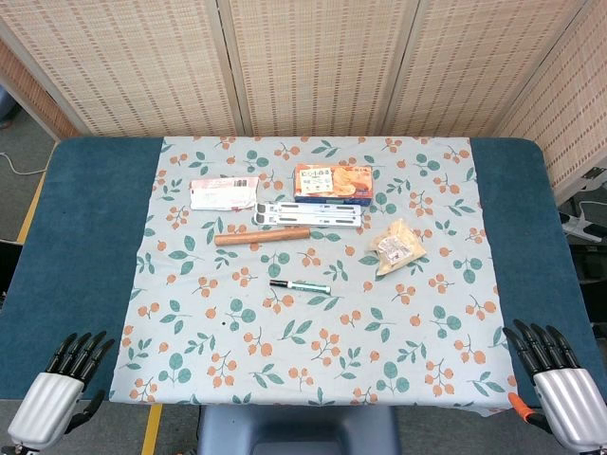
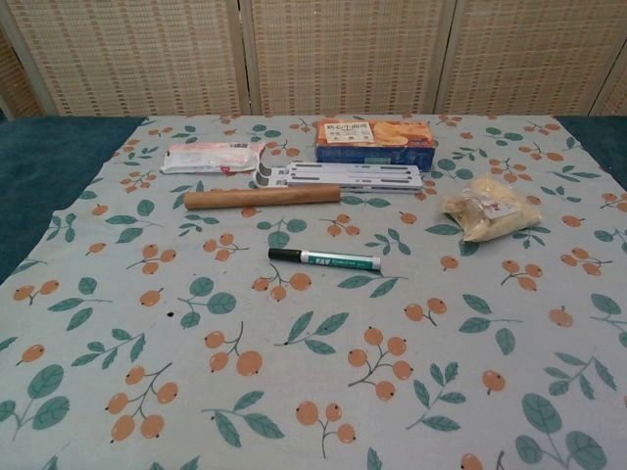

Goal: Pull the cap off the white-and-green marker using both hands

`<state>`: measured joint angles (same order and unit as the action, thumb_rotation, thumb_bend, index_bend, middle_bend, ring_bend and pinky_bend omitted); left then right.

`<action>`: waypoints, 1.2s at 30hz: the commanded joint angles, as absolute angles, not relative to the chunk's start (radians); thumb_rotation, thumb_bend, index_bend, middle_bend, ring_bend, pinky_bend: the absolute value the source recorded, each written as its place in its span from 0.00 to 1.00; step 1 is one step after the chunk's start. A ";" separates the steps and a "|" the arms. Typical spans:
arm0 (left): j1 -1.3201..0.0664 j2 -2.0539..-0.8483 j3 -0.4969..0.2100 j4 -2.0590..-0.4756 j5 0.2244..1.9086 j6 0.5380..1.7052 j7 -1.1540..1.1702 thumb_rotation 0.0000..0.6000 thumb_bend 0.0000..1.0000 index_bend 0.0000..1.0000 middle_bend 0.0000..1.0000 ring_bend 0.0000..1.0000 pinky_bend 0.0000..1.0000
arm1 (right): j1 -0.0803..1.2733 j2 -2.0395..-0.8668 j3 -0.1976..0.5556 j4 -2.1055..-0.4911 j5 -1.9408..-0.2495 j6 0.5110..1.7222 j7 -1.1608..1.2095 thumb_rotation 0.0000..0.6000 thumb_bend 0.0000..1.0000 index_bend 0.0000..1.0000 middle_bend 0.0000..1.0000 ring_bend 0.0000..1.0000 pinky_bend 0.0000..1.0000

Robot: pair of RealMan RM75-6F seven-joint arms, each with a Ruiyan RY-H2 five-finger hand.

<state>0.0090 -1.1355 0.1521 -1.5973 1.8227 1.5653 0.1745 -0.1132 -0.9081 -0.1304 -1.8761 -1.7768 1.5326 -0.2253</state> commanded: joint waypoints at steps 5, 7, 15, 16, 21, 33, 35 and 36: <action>0.001 -1.146 0.153 -1.603 1.832 1.550 0.184 1.00 0.40 0.00 0.00 0.00 0.05 | -0.098 -0.970 -0.106 -1.844 -1.770 1.528 -0.229 1.00 0.12 0.00 0.00 0.00 0.00; -0.005 -1.147 0.149 -1.600 1.824 1.539 0.180 1.00 0.40 0.00 0.00 0.00 0.05 | -0.082 -1.008 -0.089 -1.851 -1.753 1.504 -0.253 1.00 0.12 0.00 0.00 0.00 0.00; -0.026 -1.135 0.127 -1.603 1.796 1.528 0.135 1.00 0.40 0.00 0.00 0.00 0.05 | 0.053 -1.196 0.012 -1.968 -1.647 1.298 -0.525 1.00 0.12 0.00 0.00 0.00 0.00; -0.029 -1.132 0.125 -1.601 1.793 1.526 0.124 1.00 0.40 0.00 0.00 0.00 0.05 | 0.094 -1.263 0.053 -1.980 -1.575 1.239 -0.614 1.00 0.12 0.00 0.01 0.00 0.00; -0.050 -1.128 0.116 -1.593 1.771 1.495 0.097 1.00 0.40 0.00 0.00 0.00 0.05 | 0.217 -1.525 0.171 -1.962 -1.324 1.165 -0.928 1.00 0.14 0.11 0.10 0.00 0.00; -0.070 -1.134 0.085 -1.592 1.691 1.452 0.092 1.00 0.40 0.00 0.00 0.00 0.05 | 0.497 -1.873 0.344 -1.735 -0.938 1.183 -1.212 1.00 0.20 0.27 0.24 0.00 0.00; -0.069 -1.134 0.084 -1.594 1.689 1.455 0.096 1.00 0.40 0.00 0.00 0.00 0.05 | 0.535 -1.903 0.365 -1.692 -0.903 1.187 -1.214 1.00 0.21 0.27 0.25 0.00 0.00; -0.069 -1.134 0.084 -1.594 1.688 1.456 0.097 1.00 0.40 0.00 0.00 0.00 0.05 | 0.551 -1.914 0.373 -1.675 -0.891 1.188 -1.215 1.00 0.22 0.28 0.25 0.00 0.00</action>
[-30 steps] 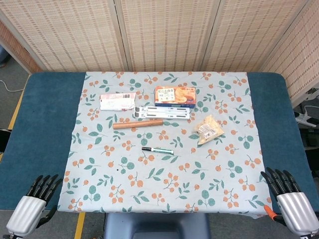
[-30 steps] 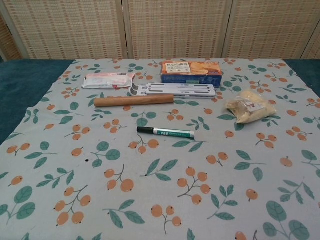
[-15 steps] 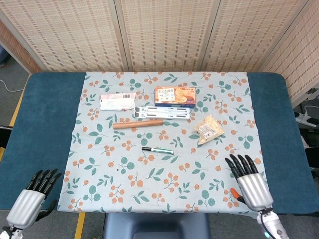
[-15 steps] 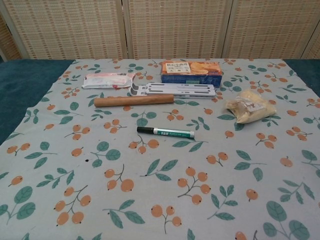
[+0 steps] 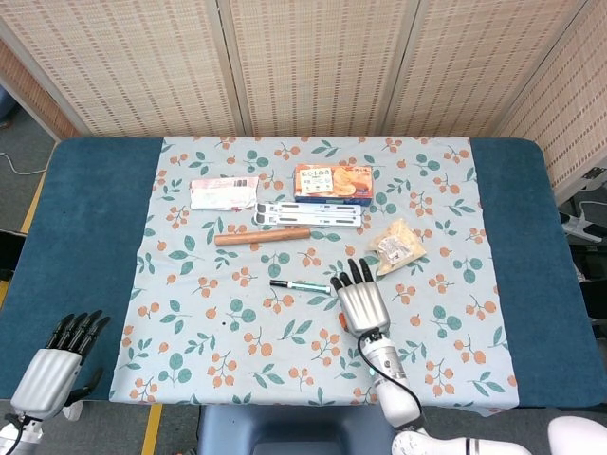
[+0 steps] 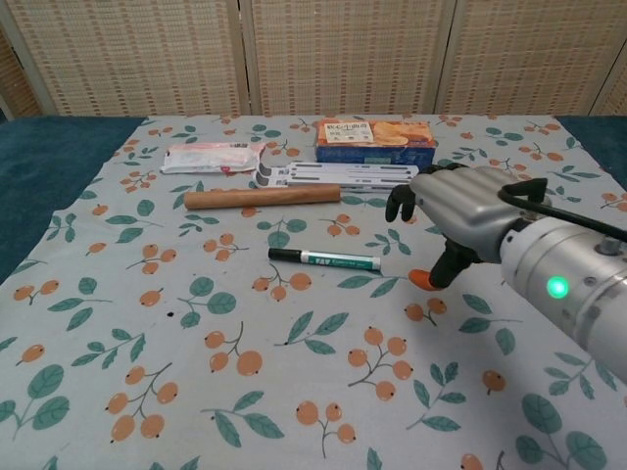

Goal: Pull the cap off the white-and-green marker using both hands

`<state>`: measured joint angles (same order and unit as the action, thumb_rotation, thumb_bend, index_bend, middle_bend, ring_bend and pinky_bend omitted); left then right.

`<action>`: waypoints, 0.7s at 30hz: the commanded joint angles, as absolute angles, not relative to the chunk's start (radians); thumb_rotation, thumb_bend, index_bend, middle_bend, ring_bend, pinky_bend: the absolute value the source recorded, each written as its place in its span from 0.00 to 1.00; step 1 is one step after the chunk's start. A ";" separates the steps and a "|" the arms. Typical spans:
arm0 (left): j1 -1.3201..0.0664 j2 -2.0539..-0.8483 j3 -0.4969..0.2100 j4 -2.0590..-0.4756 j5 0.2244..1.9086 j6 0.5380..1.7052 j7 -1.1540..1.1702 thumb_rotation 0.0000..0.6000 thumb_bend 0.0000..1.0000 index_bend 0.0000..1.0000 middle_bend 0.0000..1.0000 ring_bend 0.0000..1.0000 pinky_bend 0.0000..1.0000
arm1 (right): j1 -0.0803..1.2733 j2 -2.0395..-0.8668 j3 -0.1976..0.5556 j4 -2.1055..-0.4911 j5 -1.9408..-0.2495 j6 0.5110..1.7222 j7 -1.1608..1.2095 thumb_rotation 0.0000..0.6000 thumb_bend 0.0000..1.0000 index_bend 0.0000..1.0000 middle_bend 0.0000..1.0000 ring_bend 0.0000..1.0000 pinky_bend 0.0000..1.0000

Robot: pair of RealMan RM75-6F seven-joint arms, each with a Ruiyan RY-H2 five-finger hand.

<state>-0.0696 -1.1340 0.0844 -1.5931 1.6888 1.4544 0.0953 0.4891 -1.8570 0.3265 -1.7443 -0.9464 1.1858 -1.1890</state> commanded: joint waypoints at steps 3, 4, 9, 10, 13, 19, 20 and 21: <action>-0.070 -1.135 0.081 -1.591 1.682 1.457 0.096 1.00 0.40 0.00 0.00 0.00 0.05 | 0.600 -1.946 0.390 -1.614 -0.850 1.190 -1.219 1.00 0.23 0.30 0.28 0.00 0.00; -0.070 -1.136 0.081 -1.590 1.681 1.458 0.096 1.00 0.40 0.00 0.00 0.00 0.05 | 0.619 -1.959 0.395 -1.589 -0.835 1.191 -1.221 1.00 0.24 0.31 0.29 0.00 0.00; -0.072 -1.137 0.079 -1.594 1.678 1.459 0.100 1.00 0.40 0.00 0.00 0.00 0.05 | 0.686 -2.007 0.403 -1.507 -0.794 1.194 -1.219 1.00 0.27 0.35 0.32 0.00 0.00; -0.071 -1.137 0.079 -1.593 1.677 1.460 0.099 1.00 0.40 0.00 0.00 0.00 0.05 | 0.699 -2.016 0.403 -1.491 -0.788 1.197 -1.218 1.00 0.27 0.35 0.33 0.00 0.00; -0.072 -1.135 0.078 -1.592 1.673 1.461 0.095 1.00 0.40 0.00 0.00 0.00 0.05 | 0.727 -2.037 0.399 -1.456 -0.771 1.205 -1.217 1.00 0.27 0.36 0.33 0.00 0.00; -0.072 -1.131 0.077 -1.592 1.664 1.461 0.087 1.00 0.40 0.00 0.00 0.00 0.05 | 0.774 -2.077 0.388 -1.376 -0.743 1.206 -1.206 1.00 0.27 0.37 0.34 0.00 0.00; -0.073 -1.131 0.076 -1.592 1.663 1.460 0.087 1.00 0.40 0.00 0.00 0.00 0.05 | 0.780 -2.083 0.386 -1.365 -0.739 1.206 -1.205 1.00 0.27 0.37 0.34 0.00 0.00; -0.073 -1.130 0.075 -1.592 1.661 1.461 0.086 1.00 0.40 0.00 0.00 0.00 0.05 | 0.788 -2.090 0.385 -1.350 -0.733 1.207 -1.204 1.00 0.27 0.37 0.34 0.00 0.00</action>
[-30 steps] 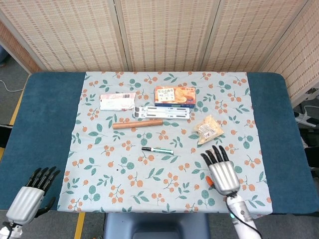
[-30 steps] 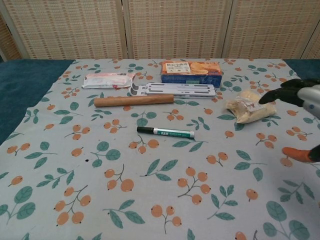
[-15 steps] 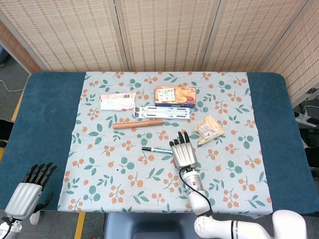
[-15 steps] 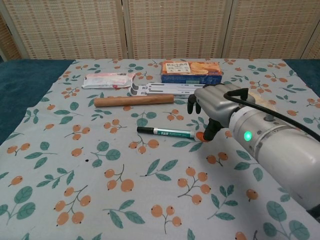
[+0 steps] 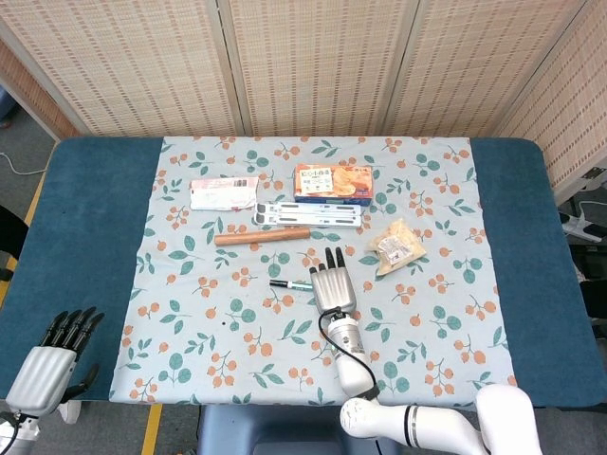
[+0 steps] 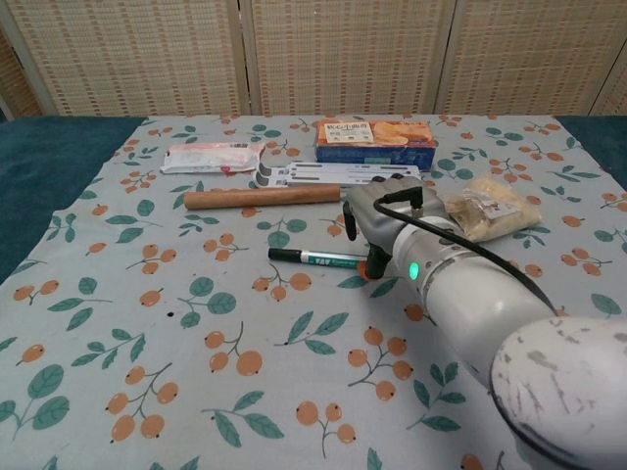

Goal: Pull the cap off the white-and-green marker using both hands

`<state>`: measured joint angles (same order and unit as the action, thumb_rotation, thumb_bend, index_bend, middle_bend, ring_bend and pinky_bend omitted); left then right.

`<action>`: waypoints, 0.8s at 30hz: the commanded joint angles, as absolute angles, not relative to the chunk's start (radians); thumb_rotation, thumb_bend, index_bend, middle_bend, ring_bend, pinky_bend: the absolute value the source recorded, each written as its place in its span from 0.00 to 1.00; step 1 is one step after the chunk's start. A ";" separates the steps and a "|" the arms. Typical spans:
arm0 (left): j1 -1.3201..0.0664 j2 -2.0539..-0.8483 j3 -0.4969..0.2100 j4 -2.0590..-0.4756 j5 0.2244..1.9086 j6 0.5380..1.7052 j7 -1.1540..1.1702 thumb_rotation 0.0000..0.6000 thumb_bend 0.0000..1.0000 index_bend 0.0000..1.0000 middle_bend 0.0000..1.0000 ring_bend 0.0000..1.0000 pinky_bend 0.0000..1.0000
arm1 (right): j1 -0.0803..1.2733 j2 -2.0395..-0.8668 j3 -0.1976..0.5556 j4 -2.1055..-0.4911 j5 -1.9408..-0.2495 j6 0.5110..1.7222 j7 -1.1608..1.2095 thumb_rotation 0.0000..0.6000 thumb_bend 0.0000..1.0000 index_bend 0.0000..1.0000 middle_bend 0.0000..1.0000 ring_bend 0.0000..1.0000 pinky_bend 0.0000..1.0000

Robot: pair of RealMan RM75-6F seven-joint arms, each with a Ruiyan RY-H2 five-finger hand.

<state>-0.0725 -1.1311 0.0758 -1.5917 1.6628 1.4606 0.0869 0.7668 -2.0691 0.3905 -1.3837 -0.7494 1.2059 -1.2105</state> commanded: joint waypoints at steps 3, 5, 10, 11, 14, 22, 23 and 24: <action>-0.073 -1.130 0.074 -1.590 1.658 1.460 0.084 1.00 0.40 0.00 0.00 0.00 0.05 | 0.803 -2.105 0.381 -1.319 -0.723 1.207 -1.200 1.00 0.27 0.37 0.34 0.00 0.00; -0.074 -1.130 0.074 -1.589 1.655 1.458 0.083 1.00 0.40 0.00 0.00 0.00 0.05 | 0.812 -2.114 0.379 -1.301 -0.718 1.206 -1.193 1.00 0.27 0.37 0.34 0.00 0.00; -0.076 -1.129 0.072 -1.591 1.649 1.456 0.082 1.00 0.40 0.00 0.00 0.00 0.05 | 0.830 -2.132 0.371 -1.268 -0.706 1.205 -1.185 1.00 0.27 0.37 0.34 0.00 0.00; -0.075 -1.129 0.072 -1.590 1.648 1.456 0.081 1.00 0.40 0.00 0.00 0.00 0.05 | 0.833 -2.134 0.370 -1.265 -0.706 1.206 -1.182 1.00 0.27 0.38 0.34 0.00 0.00; -0.076 -1.128 0.072 -1.590 1.646 1.456 0.079 1.00 0.40 0.00 0.00 0.00 0.05 | 0.841 -2.140 0.365 -1.252 -0.708 1.210 -1.176 1.00 0.27 0.39 0.35 0.01 0.00; -0.078 -1.126 0.073 -1.590 1.643 1.451 0.074 1.00 0.40 0.00 0.00 0.00 0.05 | 0.855 -2.154 0.357 -1.228 -0.712 1.225 -1.167 1.00 0.28 0.46 0.39 0.07 0.00; -0.078 -1.126 0.073 -1.590 1.643 1.451 0.074 1.00 0.40 0.00 0.00 0.00 0.05 | 0.856 -2.156 0.356 -1.225 -0.711 1.226 -1.167 1.00 0.28 0.47 0.40 0.07 0.00; -0.078 -1.126 0.073 -1.590 1.642 1.451 0.075 1.00 0.40 0.00 0.00 0.00 0.05 | 0.857 -2.157 0.355 -1.223 -0.711 1.227 -1.167 1.00 0.28 0.48 0.41 0.08 0.00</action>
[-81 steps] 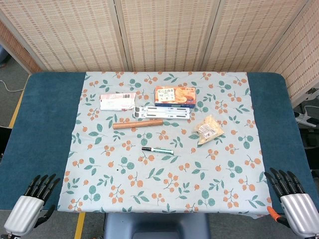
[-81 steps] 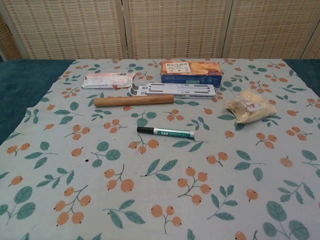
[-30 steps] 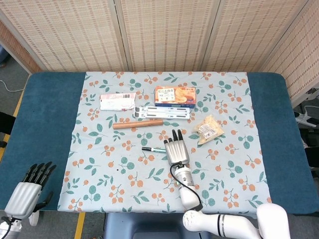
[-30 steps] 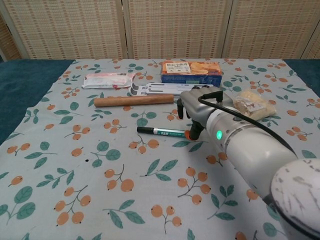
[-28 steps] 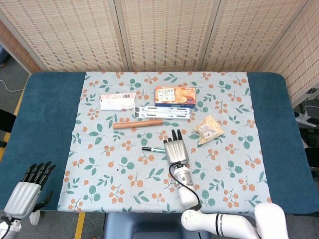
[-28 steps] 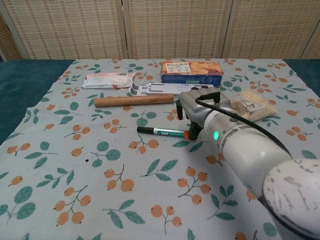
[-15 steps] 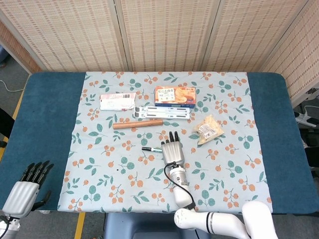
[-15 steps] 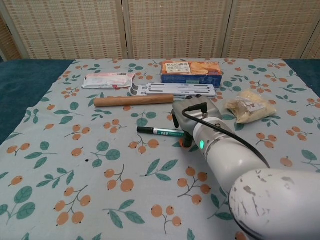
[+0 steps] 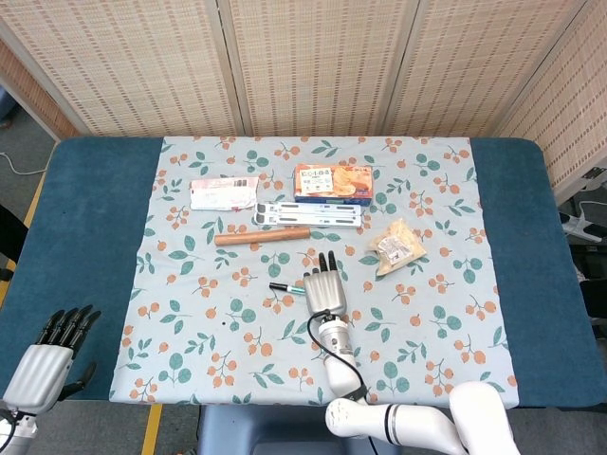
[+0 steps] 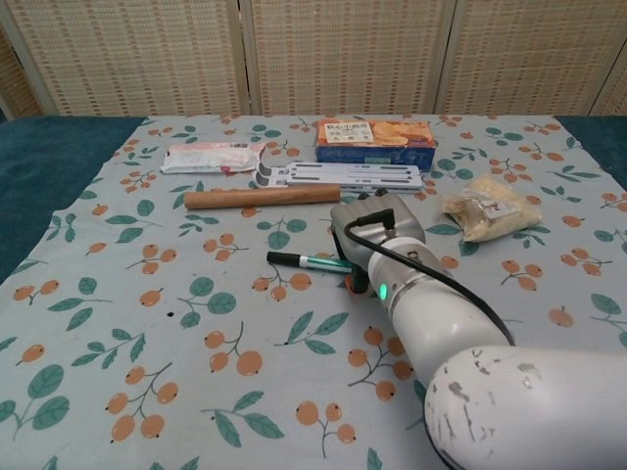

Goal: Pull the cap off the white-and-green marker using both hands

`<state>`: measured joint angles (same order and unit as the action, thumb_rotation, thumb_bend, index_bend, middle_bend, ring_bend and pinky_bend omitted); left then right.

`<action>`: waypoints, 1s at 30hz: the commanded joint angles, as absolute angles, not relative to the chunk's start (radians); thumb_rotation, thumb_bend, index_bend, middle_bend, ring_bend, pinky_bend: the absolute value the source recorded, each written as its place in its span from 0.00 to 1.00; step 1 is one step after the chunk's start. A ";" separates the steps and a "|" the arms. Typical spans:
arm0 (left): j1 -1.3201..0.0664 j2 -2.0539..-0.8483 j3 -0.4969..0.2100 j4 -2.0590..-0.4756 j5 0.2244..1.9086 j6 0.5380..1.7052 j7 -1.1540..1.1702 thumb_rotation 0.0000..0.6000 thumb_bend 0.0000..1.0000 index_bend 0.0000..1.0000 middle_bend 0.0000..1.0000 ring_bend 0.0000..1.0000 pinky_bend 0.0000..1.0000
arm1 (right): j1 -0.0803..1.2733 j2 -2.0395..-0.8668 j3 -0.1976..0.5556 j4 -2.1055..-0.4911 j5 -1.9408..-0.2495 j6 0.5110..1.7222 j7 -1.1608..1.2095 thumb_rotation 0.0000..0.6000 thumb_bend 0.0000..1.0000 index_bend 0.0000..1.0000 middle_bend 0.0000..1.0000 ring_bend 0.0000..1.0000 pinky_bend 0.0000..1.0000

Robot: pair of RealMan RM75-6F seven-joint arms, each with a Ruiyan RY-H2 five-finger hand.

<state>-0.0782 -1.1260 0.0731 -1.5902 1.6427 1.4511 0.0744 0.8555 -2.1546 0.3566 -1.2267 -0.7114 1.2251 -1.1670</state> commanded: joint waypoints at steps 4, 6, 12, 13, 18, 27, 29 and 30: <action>-0.079 -1.125 0.073 -1.591 1.640 1.451 0.073 1.00 0.40 0.00 0.00 0.00 0.05 | 0.859 -2.161 0.351 -1.220 -0.701 1.232 -1.175 1.00 0.28 0.50 0.42 0.09 0.00; -0.078 -1.123 0.073 -1.591 1.640 1.452 0.072 1.00 0.40 0.00 0.00 0.00 0.05 | 0.861 -2.162 0.349 -1.222 -0.704 1.233 -1.173 1.00 0.29 0.52 0.43 0.10 0.00; -0.077 -1.122 0.074 -1.591 1.642 1.457 0.068 1.00 0.40 0.00 0.00 0.00 0.05 | 0.863 -2.161 0.341 -1.231 -0.707 1.246 -1.182 1.00 0.35 0.65 0.53 0.18 0.00; -0.077 -1.121 0.073 -1.590 1.642 1.458 0.066 1.00 0.40 0.00 0.00 0.00 0.05 | 0.863 -2.160 0.338 -1.233 -0.713 1.248 -1.178 1.00 0.36 0.68 0.56 0.19 0.00; -0.077 -1.120 0.075 -1.590 1.646 1.461 0.063 1.00 0.40 0.00 0.00 0.00 0.05 | 0.860 -2.154 0.318 -1.234 -0.744 1.258 -1.166 1.00 0.39 0.81 0.68 0.29 0.00; -0.087 -1.150 0.070 -1.540 1.703 1.502 -0.010 1.00 0.42 0.01 0.00 0.00 0.10 | 0.831 -2.056 0.247 -1.362 -0.845 1.265 -1.133 1.00 0.40 0.84 0.80 0.43 0.00; -0.097 -1.176 0.064 -1.528 1.713 1.502 -0.013 1.00 0.43 0.03 0.00 0.00 0.13 | 0.827 -2.020 0.244 -1.416 -0.850 1.267 -1.147 1.00 0.41 0.84 0.81 0.43 0.00; -0.104 -1.194 0.057 -1.526 1.720 1.504 -0.006 1.00 0.43 0.04 0.01 0.00 0.16 | 0.826 -2.000 0.244 -1.446 -0.849 1.268 -1.158 1.00 0.41 0.84 0.81 0.43 0.00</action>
